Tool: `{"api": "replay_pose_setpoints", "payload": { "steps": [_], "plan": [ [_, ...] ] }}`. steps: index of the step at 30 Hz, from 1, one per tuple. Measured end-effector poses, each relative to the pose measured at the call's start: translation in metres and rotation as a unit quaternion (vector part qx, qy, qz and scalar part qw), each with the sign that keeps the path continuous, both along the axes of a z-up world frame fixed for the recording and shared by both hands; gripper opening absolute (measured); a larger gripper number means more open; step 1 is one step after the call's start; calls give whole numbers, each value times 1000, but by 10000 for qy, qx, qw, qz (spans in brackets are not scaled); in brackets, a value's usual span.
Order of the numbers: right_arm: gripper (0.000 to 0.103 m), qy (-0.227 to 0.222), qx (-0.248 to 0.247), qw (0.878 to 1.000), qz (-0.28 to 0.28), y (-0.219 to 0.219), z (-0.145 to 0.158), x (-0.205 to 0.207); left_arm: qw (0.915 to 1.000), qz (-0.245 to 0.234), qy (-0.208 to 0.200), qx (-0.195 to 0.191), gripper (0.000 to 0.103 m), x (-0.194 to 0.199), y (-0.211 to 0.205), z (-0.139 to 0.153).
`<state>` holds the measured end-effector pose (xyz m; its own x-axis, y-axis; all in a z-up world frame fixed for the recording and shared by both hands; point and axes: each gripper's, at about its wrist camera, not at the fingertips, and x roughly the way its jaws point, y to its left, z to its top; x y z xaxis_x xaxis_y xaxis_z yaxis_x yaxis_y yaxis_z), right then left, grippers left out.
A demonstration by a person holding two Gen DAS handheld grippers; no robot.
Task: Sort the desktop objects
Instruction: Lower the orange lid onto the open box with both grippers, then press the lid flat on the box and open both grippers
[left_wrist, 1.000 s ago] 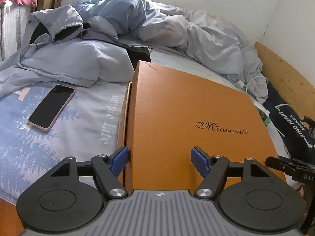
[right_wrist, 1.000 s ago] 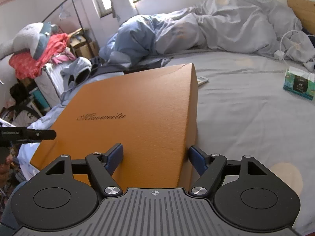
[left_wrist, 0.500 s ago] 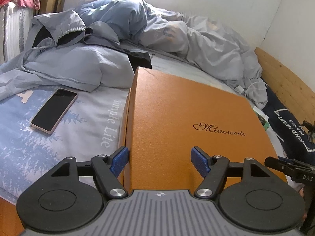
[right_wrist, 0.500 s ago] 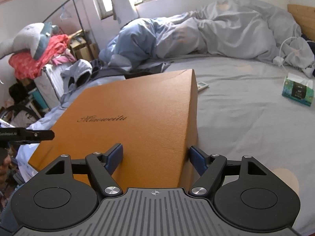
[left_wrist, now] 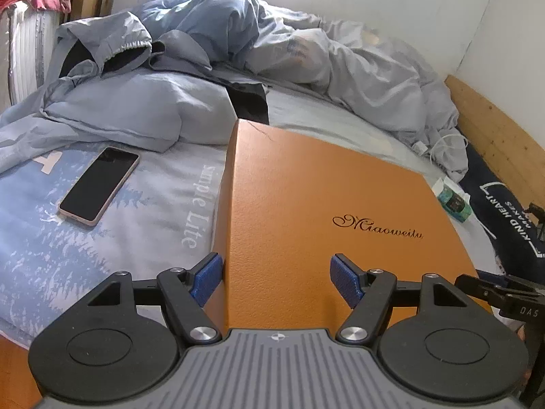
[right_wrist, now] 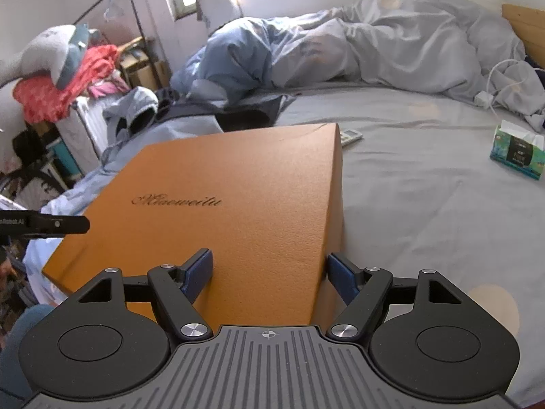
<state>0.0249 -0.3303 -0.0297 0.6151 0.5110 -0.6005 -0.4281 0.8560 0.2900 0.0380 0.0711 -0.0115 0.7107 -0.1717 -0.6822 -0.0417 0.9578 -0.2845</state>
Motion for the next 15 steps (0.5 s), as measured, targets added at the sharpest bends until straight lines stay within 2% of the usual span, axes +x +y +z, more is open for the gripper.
{"api": "replay_pose_setpoints", "payload": {
  "steps": [11, 15],
  "plan": [
    [77, -26, -199, 9998, 97, 8, -7, -1, 9998, -21, 84, 177, 76, 5, -3, -10],
    [81, -34, -271, 9995, 141, 10, -10, -1, 9998, 3, 112, 181, 76, 7, -2, -14]
  ]
}}
